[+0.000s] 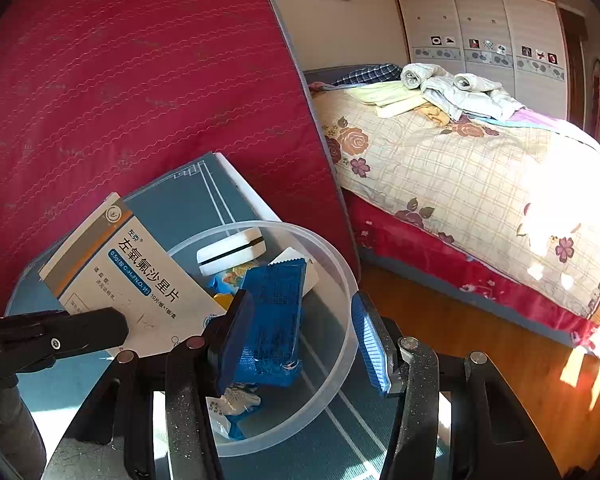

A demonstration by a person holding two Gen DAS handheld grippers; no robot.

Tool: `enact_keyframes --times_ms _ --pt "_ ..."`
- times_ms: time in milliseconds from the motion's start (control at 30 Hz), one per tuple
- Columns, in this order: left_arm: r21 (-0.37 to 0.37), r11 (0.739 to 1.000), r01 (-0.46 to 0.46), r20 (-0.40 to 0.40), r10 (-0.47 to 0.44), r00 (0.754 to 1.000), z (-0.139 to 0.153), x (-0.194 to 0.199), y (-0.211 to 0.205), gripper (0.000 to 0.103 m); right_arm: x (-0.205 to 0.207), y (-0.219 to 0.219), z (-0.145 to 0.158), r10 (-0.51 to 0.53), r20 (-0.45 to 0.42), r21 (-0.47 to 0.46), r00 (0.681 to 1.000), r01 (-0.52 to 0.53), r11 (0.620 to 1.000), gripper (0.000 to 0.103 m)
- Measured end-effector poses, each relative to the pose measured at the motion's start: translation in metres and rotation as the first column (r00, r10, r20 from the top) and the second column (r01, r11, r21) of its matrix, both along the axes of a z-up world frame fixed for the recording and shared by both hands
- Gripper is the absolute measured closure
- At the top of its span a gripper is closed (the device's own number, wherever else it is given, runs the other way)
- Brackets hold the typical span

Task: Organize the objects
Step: 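Open the right tool to drop the blue bar while the left releases the medicine box, then move both open tools back from the basin toward the table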

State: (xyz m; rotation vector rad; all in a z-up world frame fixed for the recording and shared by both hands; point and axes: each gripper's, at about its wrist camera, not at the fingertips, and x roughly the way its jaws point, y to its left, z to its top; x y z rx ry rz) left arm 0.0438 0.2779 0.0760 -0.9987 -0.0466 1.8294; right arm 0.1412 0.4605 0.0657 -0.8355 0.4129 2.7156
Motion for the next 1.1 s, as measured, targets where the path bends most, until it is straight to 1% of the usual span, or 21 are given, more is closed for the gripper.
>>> enact_keyframes --times_ms 100,200,300,367,500,600,667,700,767,800,867,900,967,1067,1100 --pt "-0.013 1.0 -0.025 -0.004 0.025 1.0 -0.001 -0.005 -0.004 0.082 -0.002 0.0 -0.001 -0.001 0.003 0.0 1.0 0.001 1.0 0.05" --pt "-0.034 0.998 -0.049 -0.026 0.048 0.999 -0.001 -0.005 -0.006 0.076 -0.002 -0.001 -0.002 0.001 0.005 0.0 1.0 -0.001 1.0 0.05" --pt "-0.049 0.996 -0.074 -0.066 0.071 0.995 -0.001 -0.002 -0.006 0.064 -0.002 -0.004 -0.002 0.003 0.005 0.007 1.0 -0.003 1.0 0.05" --pt "-0.049 0.994 -0.102 -0.095 0.097 0.991 0.0 0.002 -0.008 0.052 -0.002 -0.006 -0.002 0.004 0.003 0.013 1.0 -0.004 1.0 0.05" --pt "-0.046 0.987 -0.155 -0.165 0.146 0.975 0.005 0.004 -0.016 0.043 -0.002 -0.009 0.0 0.006 -0.004 0.017 1.0 -0.005 1.0 0.05" --pt "-0.042 0.982 -0.184 -0.218 0.17 0.961 0.009 0.006 -0.021 0.036 -0.003 -0.012 -0.001 0.007 -0.002 0.022 1.0 -0.007 1.0 0.05" --pt "-0.041 0.979 -0.199 -0.251 0.183 0.951 0.012 0.008 -0.023 0.027 -0.004 -0.015 -0.001 0.006 0.001 0.027 1.0 -0.006 1.0 0.05" --pt "-0.041 0.977 -0.207 -0.268 0.189 0.945 0.014 0.009 -0.025 0.024 -0.005 -0.016 -0.002 0.007 0.003 0.031 1.0 -0.007 0.999 0.05" --pt "-0.045 0.974 -0.224 -0.301 0.201 0.932 0.017 0.012 -0.027 0.013 -0.006 -0.02 -0.002 0.011 0.004 0.033 1.0 -0.011 0.999 0.05" --pt "-0.048 0.971 -0.233 -0.317 0.206 0.926 0.019 0.013 -0.028 0.012 -0.006 -0.021 -0.002 0.014 0.004 0.033 1.0 -0.015 0.999 0.049" --pt "-0.06 0.966 -0.251 -0.35 0.215 0.912 0.021 0.016 -0.031 0.004 -0.007 -0.024 -0.001 0.018 -0.001 0.035 1.0 -0.018 0.999 0.046" --pt "-0.069 0.964 -0.258 -0.366 0.217 0.905 0.022 0.017 -0.031 0.001 -0.006 -0.026 0.0 0.02 -0.004 0.036 1.0 -0.02 0.999 0.044" --pt "-0.081 0.96 -0.269 -0.382 0.219 0.898 0.022 0.017 -0.034 0.0 -0.007 -0.03 0.002 0.029 -0.008 0.037 1.0 -0.029 0.999 0.043" --pt "-0.087 0.954 -0.287 -0.365 0.237 0.9 0.021 0.008 -0.037 0.0 -0.009 -0.038 0.004 0.043 -0.011 0.038 0.999 -0.042 0.998 0.04" --pt "-0.082 0.952 -0.295 -0.356 0.249 0.901 0.021 0.006 -0.039 0.0 -0.009 -0.039 0.005 0.044 -0.014 0.037 0.999 -0.044 0.998 0.037"
